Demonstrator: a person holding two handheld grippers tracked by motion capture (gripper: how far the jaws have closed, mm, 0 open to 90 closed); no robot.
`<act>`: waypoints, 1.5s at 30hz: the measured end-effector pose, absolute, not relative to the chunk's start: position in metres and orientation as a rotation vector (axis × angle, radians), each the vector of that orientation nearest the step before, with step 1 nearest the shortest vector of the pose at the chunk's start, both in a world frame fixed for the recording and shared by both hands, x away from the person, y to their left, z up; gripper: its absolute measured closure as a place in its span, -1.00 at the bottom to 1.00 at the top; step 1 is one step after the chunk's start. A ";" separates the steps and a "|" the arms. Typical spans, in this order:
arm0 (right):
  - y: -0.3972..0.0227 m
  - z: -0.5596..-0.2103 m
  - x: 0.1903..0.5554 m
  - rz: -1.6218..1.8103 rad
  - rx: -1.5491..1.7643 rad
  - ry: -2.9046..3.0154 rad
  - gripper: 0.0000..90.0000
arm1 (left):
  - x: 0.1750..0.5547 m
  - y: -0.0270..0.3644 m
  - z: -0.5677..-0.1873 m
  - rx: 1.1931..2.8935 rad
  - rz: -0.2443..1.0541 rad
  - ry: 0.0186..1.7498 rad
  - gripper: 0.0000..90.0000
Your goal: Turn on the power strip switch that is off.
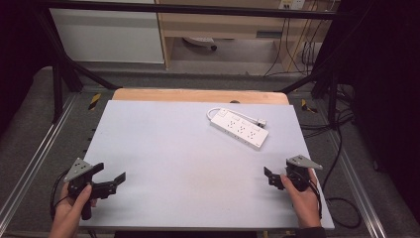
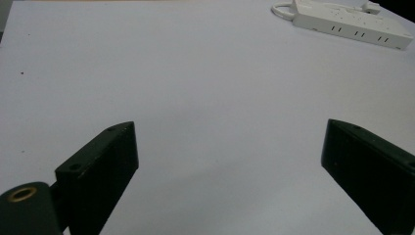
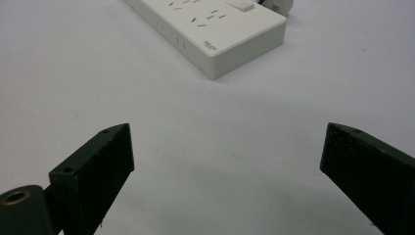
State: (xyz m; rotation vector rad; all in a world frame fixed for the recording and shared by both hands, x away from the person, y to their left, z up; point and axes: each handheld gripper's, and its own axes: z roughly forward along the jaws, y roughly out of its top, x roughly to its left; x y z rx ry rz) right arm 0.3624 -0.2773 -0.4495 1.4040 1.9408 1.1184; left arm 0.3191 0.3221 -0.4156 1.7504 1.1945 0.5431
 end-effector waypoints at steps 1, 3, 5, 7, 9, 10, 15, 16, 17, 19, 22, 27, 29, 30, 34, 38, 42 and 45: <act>-0.277 -0.449 0.362 1.117 1.399 1.940 -0.86 | 0.319 0.322 -0.416 1.750 0.543 1.195 -0.85; -0.277 -0.449 0.362 1.120 1.389 1.941 -0.86 | 0.319 0.322 -0.415 1.751 0.542 1.194 -0.85; -0.276 -0.448 0.361 1.120 1.390 1.942 -0.87 | 0.318 0.322 -0.415 1.751 0.545 1.195 -0.86; -0.277 -0.448 0.361 1.117 1.384 1.946 -0.88 | 0.318 0.323 -0.416 1.750 0.540 1.199 -0.86; -0.277 -0.447 0.361 1.120 1.381 1.947 -0.88 | 0.319 0.323 -0.416 1.749 0.539 1.202 -0.86; -0.276 -0.446 0.361 1.124 1.390 1.947 -0.88 | 0.319 0.323 -0.416 1.749 0.537 1.203 -0.86; -0.275 -0.445 0.361 1.114 1.399 1.960 -0.90 | 0.319 0.323 -0.416 1.754 0.535 1.205 -0.86; -0.275 -0.444 0.362 1.111 1.400 1.964 -0.90 | 0.319 0.323 -0.416 1.755 0.535 1.205 -0.86; -0.275 -0.444 0.361 1.115 1.407 1.965 -0.90 | 0.319 0.323 -0.417 1.759 0.533 1.205 -0.86; -0.275 -0.443 0.361 1.114 1.411 1.972 -0.91 | 0.319 0.323 -0.417 1.762 0.533 1.205 -0.86; -0.274 -0.441 0.361 1.116 1.420 1.979 -0.91 | 0.319 0.323 -0.417 1.763 0.531 1.206 -0.86; -0.273 -0.439 0.360 1.114 1.419 2.007 -0.92 | 0.319 0.322 -0.417 1.766 0.526 1.201 -0.86; -0.272 -0.438 0.360 1.110 1.413 2.024 -0.92 | 0.319 0.322 -0.417 1.767 0.524 1.199 -0.86; -0.272 -0.437 0.360 1.112 1.419 2.025 -0.92 | 0.319 0.322 -0.417 1.768 0.525 1.198 -0.86; -0.272 -0.435 0.360 1.119 1.423 2.029 -0.92 | 0.319 0.322 -0.417 1.767 0.524 1.198 -0.86; -0.273 -0.431 0.359 1.132 1.410 2.017 -0.91 | 0.319 0.322 -0.417 1.771 0.525 1.197 -0.86; -0.272 -0.425 0.358 1.137 1.396 2.012 -0.90 | 0.319 0.322 -0.417 1.775 0.524 1.197 -0.86; -0.271 -0.422 0.357 1.136 1.387 2.016 -0.90 | 0.319 0.322 -0.417 1.776 0.523 1.197 -0.86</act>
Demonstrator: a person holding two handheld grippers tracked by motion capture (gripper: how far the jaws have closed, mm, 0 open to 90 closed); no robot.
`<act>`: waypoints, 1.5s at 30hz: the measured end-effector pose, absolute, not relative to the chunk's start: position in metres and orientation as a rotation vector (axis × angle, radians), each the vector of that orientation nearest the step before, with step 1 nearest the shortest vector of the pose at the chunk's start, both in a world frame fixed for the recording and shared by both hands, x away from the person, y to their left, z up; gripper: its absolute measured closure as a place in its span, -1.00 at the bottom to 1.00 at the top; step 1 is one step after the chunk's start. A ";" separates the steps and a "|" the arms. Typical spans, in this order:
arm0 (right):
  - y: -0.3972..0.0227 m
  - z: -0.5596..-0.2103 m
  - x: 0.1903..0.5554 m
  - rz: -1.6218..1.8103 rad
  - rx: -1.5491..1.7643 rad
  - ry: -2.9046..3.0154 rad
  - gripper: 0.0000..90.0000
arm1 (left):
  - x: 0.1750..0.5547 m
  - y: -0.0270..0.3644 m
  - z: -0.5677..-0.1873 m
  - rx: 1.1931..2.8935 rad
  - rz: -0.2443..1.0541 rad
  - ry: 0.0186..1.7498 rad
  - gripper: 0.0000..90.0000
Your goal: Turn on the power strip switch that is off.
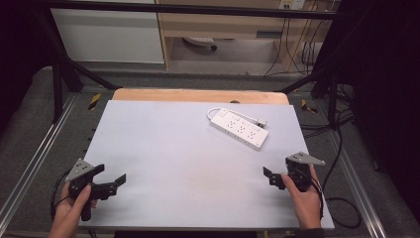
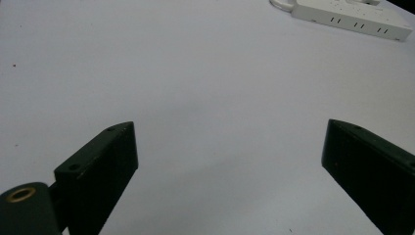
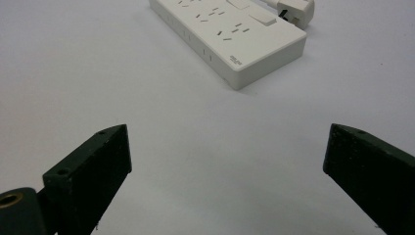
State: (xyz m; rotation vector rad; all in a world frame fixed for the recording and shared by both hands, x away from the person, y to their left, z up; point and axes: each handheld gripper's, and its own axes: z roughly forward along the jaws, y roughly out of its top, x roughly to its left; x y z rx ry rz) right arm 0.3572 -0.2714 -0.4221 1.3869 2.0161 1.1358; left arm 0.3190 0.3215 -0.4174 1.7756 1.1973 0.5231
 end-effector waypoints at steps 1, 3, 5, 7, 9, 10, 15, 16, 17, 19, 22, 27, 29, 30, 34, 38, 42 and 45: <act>-0.271 -0.421 0.357 1.141 1.389 2.013 -0.90 | 0.319 0.321 -0.417 1.775 0.522 1.197 -0.86; -0.271 -0.420 0.357 1.137 1.390 2.019 -0.90 | 0.319 0.321 -0.418 1.777 0.523 1.196 -0.86; -0.271 -0.419 0.358 1.141 1.391 2.018 -0.90 | 0.319 0.321 -0.418 1.778 0.522 1.195 -0.86; -0.271 -0.418 0.358 1.141 1.391 2.017 -0.90 | 0.319 0.321 -0.418 1.779 0.521 1.195 -0.86; -0.271 -0.414 0.360 1.148 1.390 2.007 -0.89 | 0.319 0.321 -0.418 1.780 0.521 1.195 -0.86; -0.271 -0.413 0.360 1.150 1.394 2.005 -0.89 | 0.319 0.321 -0.418 1.781 0.520 1.195 -0.86; -0.272 -0.409 0.365 1.146 1.387 1.998 -0.89 | 0.319 0.320 -0.418 1.785 0.521 1.194 -0.85; -0.271 -0.408 0.366 1.149 1.387 1.996 -0.89 | 0.319 0.320 -0.418 1.785 0.521 1.194 -0.85; -0.271 -0.407 0.367 1.150 1.386 1.996 -0.89 | 0.319 0.320 -0.418 1.785 0.520 1.195 -0.85; -0.271 -0.406 0.369 1.154 1.381 1.993 -0.89 | 0.319 0.320 -0.418 1.789 0.519 1.194 -0.85; -0.269 -0.404 0.372 1.164 1.378 1.997 -0.89 | 0.319 0.320 -0.418 1.790 0.519 1.197 -0.85; -0.266 -0.402 0.374 1.164 1.357 2.008 -0.90 | 0.320 0.320 -0.419 1.796 0.520 1.198 -0.85; -0.265 -0.402 0.375 1.174 1.360 2.009 -0.90 | 0.319 0.320 -0.418 1.795 0.519 1.195 -0.85; -0.265 -0.402 0.375 1.176 1.367 2.008 -0.90 | 0.319 0.320 -0.418 1.794 0.518 1.193 -0.85; -0.267 -0.401 0.374 1.186 1.364 2.001 -0.90 | 0.319 0.320 -0.419 1.794 0.518 1.195 -0.85; -0.268 -0.400 0.375 1.197 1.376 1.988 -0.90 | 0.319 0.320 -0.419 1.793 0.517 1.191 -0.85; -0.269 -0.400 0.375 1.199 1.378 1.984 -0.91 | 0.319 0.320 -0.419 1.795 0.515 1.190 -0.85; -0.268 -0.398 0.376 1.196 1.368 1.984 -0.91 | 0.319 0.320 -0.419 1.799 0.514 1.191 -0.85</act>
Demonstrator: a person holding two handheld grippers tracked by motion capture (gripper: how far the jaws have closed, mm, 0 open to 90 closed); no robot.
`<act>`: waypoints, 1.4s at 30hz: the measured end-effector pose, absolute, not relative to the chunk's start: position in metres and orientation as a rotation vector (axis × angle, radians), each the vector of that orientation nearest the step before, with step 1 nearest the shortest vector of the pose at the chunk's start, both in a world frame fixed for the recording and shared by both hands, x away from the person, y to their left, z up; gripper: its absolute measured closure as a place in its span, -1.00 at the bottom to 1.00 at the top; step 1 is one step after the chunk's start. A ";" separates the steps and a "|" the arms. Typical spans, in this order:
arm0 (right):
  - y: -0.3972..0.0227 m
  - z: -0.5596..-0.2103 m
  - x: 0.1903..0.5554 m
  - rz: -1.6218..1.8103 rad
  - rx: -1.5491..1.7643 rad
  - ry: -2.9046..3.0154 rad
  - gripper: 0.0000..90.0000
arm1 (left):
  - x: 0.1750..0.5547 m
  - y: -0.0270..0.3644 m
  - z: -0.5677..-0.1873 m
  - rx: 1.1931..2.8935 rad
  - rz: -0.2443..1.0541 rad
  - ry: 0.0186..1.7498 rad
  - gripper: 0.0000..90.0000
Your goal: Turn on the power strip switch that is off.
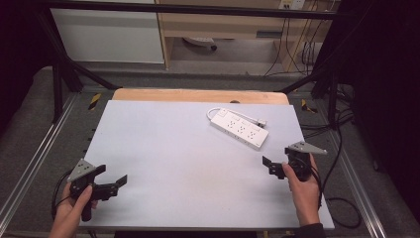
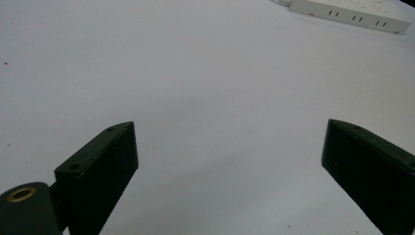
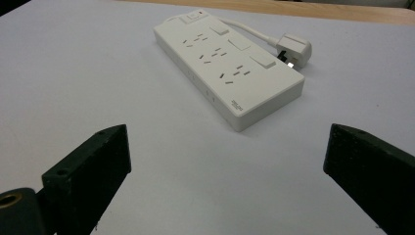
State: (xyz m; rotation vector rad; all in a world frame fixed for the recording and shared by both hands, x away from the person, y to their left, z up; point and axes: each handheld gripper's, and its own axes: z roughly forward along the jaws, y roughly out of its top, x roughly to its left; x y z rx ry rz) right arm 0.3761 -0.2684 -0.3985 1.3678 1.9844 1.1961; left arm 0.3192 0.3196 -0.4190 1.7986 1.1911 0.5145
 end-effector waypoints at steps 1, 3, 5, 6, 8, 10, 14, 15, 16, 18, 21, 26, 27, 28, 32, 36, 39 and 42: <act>-0.268 -0.398 0.376 1.196 1.368 1.984 -0.91 | 0.319 0.320 -0.419 1.799 0.515 1.191 -0.85; -0.267 -0.397 0.377 1.199 1.366 1.980 -0.91 | 0.319 0.320 -0.419 1.800 0.515 1.194 -0.85; -0.266 -0.396 0.378 1.196 1.362 1.982 -0.91 | 0.319 0.320 -0.419 1.800 0.513 1.195 -0.85; -0.266 -0.396 0.378 1.196 1.362 1.982 -0.91 | 0.319 0.320 -0.419 1.800 0.514 1.196 -0.85; -0.264 -0.395 0.380 1.199 1.357 1.972 -0.91 | 0.319 0.319 -0.419 1.801 0.513 1.196 -0.85; -0.263 -0.395 0.382 1.203 1.351 1.960 -0.90 | 0.320 0.319 -0.419 1.802 0.513 1.196 -0.85; -0.261 -0.394 0.387 1.208 1.345 1.941 -0.90 | 0.320 0.320 -0.419 1.801 0.516 1.200 -0.85; -0.261 -0.394 0.388 1.203 1.340 1.944 -0.91 | 0.319 0.320 -0.419 1.800 0.516 1.199 -0.85; -0.261 -0.393 0.389 1.199 1.344 1.948 -0.91 | 0.319 0.320 -0.419 1.800 0.516 1.198 -0.85; -0.260 -0.392 0.391 1.189 1.350 1.947 -0.91 | 0.320 0.320 -0.419 1.800 0.515 1.199 -0.85; -0.260 -0.392 0.393 1.192 1.349 1.949 -0.91 | 0.319 0.320 -0.419 1.800 0.514 1.197 -0.85; -0.256 -0.391 0.398 1.179 1.348 1.960 -0.92 | 0.320 0.320 -0.420 1.802 0.514 1.201 -0.85; -0.256 -0.391 0.398 1.176 1.345 1.961 -0.92 | 0.320 0.320 -0.420 1.804 0.514 1.203 -0.85; -0.255 -0.392 0.401 1.181 1.345 1.966 -0.91 | 0.320 0.320 -0.420 1.804 0.515 1.203 -0.85; -0.254 -0.393 0.407 1.172 1.353 1.973 -0.91 | 0.320 0.320 -0.420 1.803 0.516 1.208 -0.85; -0.255 -0.392 0.412 1.166 1.378 1.992 -0.91 | 0.320 0.320 -0.420 1.800 0.519 1.209 -0.85; -0.255 -0.389 0.418 1.161 1.358 1.993 -0.92 | 0.320 0.320 -0.420 1.803 0.520 1.208 -0.85; -0.254 -0.384 0.427 1.125 1.337 2.004 -0.92 | 0.320 0.319 -0.421 1.812 0.517 1.212 -0.85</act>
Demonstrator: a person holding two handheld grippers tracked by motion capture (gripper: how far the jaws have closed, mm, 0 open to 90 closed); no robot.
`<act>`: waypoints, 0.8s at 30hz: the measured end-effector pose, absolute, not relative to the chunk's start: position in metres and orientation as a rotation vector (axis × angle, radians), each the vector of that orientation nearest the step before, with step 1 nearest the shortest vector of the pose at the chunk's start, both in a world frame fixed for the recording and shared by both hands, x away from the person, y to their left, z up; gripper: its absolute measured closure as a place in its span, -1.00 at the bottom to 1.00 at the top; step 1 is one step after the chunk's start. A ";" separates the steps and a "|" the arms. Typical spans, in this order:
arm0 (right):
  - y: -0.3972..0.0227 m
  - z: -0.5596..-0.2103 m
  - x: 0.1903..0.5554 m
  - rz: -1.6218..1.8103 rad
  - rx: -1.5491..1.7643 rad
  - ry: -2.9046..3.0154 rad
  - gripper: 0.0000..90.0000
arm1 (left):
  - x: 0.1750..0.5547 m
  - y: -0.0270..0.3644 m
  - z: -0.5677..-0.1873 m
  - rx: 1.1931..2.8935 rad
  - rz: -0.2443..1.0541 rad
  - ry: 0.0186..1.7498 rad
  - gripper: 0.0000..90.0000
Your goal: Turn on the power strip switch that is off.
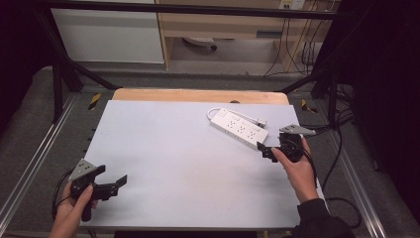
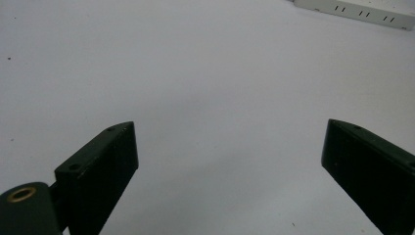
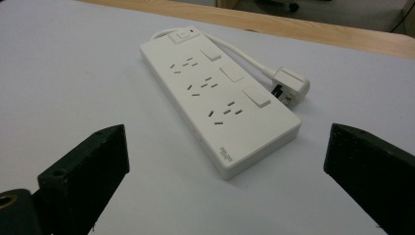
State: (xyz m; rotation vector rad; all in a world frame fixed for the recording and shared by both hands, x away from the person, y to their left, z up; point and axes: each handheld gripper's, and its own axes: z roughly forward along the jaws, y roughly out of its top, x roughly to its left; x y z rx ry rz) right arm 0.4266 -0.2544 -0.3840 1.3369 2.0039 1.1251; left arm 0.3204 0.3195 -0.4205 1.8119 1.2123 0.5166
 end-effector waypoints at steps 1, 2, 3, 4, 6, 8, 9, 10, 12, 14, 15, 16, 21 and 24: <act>-0.254 -0.384 0.427 1.125 1.337 2.004 -0.92 | 0.321 0.319 -0.421 1.810 0.516 1.216 -0.85; -0.255 -0.383 0.429 1.131 1.332 2.004 -0.91 | 0.321 0.320 -0.421 1.809 0.517 1.218 -0.85; -0.255 -0.382 0.432 1.131 1.334 2.003 -0.91 | 0.321 0.320 -0.421 1.807 0.519 1.219 -0.85; -0.254 -0.380 0.437 1.117 1.329 2.013 -0.89 | 0.321 0.320 -0.421 1.804 0.517 1.219 -0.85; -0.253 -0.378 0.442 1.112 1.326 2.017 -0.89 | 0.320 0.320 -0.421 1.804 0.520 1.216 -0.85; -0.251 -0.375 0.446 1.110 1.331 2.020 -0.88 | 0.321 0.320 -0.421 1.807 0.517 1.215 -0.85; -0.250 -0.373 0.448 1.106 1.325 2.022 -0.88 | 0.321 0.320 -0.421 1.807 0.518 1.215 -0.85; -0.250 -0.372 0.449 1.111 1.318 2.020 -0.88 | 0.321 0.320 -0.421 1.808 0.517 1.215 -0.85; -0.249 -0.370 0.451 1.107 1.314 2.026 -0.88 | 0.321 0.320 -0.422 1.813 0.519 1.216 -0.85; -0.247 -0.368 0.454 1.096 1.304 2.032 -0.88 | 0.321 0.320 -0.422 1.810 0.520 1.219 -0.85; -0.247 -0.367 0.455 1.095 1.299 2.032 -0.88 | 0.320 0.321 -0.421 1.807 0.522 1.218 -0.85; -0.246 -0.366 0.457 1.090 1.305 2.031 -0.88 | 0.320 0.321 -0.421 1.805 0.523 1.215 -0.85; -0.245 -0.362 0.466 1.121 1.320 2.026 -0.89 | 0.320 0.320 -0.421 1.806 0.518 1.213 -0.85; -0.245 -0.360 0.470 1.151 1.335 2.018 -0.89 | 0.321 0.320 -0.422 1.811 0.517 1.212 -0.85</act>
